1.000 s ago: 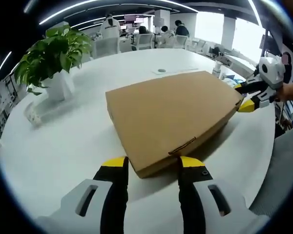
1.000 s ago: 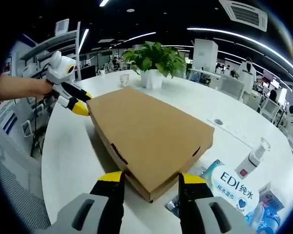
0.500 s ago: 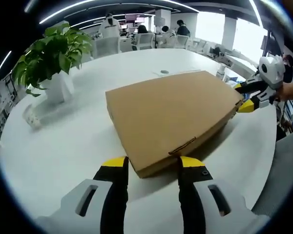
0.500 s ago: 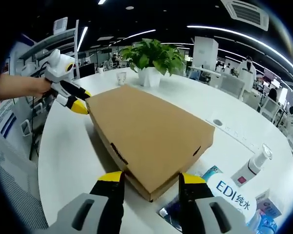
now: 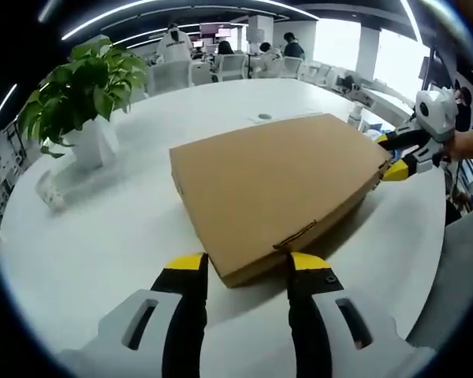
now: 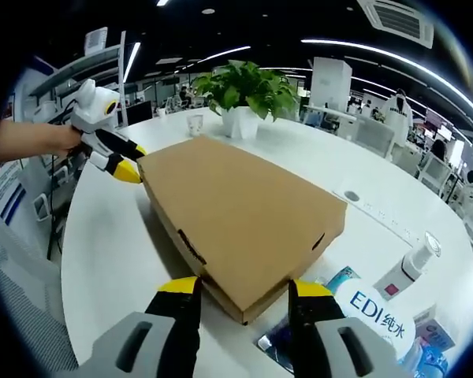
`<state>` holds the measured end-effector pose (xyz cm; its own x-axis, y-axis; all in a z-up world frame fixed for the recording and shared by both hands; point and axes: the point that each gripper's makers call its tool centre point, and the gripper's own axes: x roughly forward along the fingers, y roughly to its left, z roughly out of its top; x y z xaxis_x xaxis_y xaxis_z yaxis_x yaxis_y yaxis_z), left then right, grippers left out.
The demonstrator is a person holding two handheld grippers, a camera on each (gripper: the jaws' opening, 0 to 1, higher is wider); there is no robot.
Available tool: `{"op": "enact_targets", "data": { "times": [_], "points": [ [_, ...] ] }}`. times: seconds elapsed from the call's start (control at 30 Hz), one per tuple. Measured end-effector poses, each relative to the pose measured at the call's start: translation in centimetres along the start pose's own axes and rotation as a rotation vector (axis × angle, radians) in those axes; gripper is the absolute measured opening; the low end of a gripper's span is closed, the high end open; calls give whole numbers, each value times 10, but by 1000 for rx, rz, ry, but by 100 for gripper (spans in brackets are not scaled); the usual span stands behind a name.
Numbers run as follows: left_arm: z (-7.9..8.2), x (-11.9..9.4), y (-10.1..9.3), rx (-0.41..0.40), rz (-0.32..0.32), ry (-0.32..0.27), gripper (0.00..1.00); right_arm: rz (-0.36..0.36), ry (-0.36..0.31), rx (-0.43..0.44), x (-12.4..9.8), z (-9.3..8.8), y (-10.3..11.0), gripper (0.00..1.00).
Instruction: Operate the shoe box by opening the lid, removing the specified soft item, and placing it in the target area until the item is outside and the box remains undamaged.
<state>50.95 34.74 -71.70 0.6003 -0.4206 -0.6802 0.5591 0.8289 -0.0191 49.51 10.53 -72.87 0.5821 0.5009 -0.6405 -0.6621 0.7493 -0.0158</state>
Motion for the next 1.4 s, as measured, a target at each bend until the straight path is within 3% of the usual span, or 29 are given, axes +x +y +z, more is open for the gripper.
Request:
{"op": "enact_targets", "data": {
  "times": [0.2,0.4,0.73,1.07,1.4],
  "points": [
    [-1,-4,0,11,10,-8,37,-23,1,-46,-5,-1,0,38],
    [-5,-11,-2,15,21,-11,45,-33,-26,-33,-18,3,-2,42],
    [-1,-34,-10,-2,23,-55,50,-63,-81,-27,-57,5,-1,50],
    [-12,-57,-37,-5,29,-98,53,-105,-108,-37,-96,-15,-3,54],
    [-7,-81,-62,-19,18,-181,60,-163,-126,4,-135,-38,-11,63]
  ]
}}
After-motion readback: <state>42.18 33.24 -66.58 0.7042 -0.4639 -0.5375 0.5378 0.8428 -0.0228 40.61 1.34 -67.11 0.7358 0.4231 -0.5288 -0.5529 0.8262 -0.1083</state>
